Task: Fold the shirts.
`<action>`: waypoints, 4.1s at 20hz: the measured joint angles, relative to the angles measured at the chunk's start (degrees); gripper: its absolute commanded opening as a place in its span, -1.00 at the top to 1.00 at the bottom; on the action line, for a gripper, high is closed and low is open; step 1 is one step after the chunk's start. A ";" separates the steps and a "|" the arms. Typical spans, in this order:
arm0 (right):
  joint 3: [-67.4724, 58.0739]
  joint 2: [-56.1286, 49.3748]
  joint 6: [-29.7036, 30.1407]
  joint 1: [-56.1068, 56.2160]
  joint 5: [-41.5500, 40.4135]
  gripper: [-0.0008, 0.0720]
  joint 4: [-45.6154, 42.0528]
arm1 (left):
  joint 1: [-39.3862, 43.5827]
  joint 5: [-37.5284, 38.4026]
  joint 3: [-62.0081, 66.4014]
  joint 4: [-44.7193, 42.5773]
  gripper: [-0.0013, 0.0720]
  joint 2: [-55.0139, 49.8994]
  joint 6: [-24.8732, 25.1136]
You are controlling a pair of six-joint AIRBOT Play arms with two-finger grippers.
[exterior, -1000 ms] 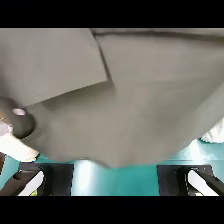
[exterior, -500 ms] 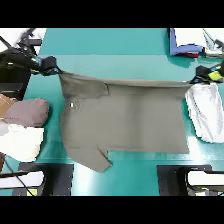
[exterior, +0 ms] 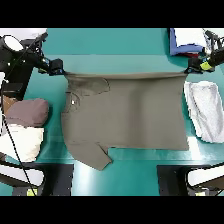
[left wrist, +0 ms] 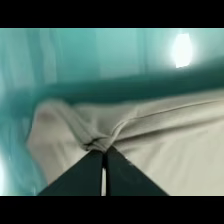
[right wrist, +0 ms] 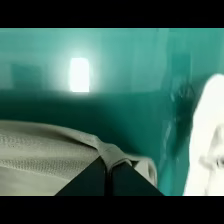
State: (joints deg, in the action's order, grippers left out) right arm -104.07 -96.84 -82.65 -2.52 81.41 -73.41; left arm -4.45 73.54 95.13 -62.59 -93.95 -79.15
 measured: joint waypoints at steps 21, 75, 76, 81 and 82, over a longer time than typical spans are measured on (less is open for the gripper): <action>36.04 25.99 0.66 0.00 -3.63 -0.23 -1.18 | -0.07 5.22 -38.71 -7.98 -0.37 27.71 -4.46; 54.99 43.69 -0.68 -6.51 4.59 0.94 -2.73 | -0.04 6.84 -52.57 3.21 0.90 52.48 -5.46; 52.76 41.57 -0.72 -5.75 3.63 0.94 -2.80 | -0.02 5.27 -50.95 3.21 0.90 50.14 -4.87; 40.81 27.41 -0.85 -2.29 -0.50 0.94 -2.69 | -0.02 -3.37 -38.47 3.30 0.89 32.39 -0.83; 38.53 24.65 -0.87 -1.79 -1.18 0.94 -2.64 | -0.02 -4.50 -35.78 3.56 0.89 28.70 0.11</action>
State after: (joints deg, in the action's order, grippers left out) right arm -65.54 -72.18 -83.53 -4.32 80.23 -76.05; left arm -4.47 69.04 59.35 -59.02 -65.25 -79.05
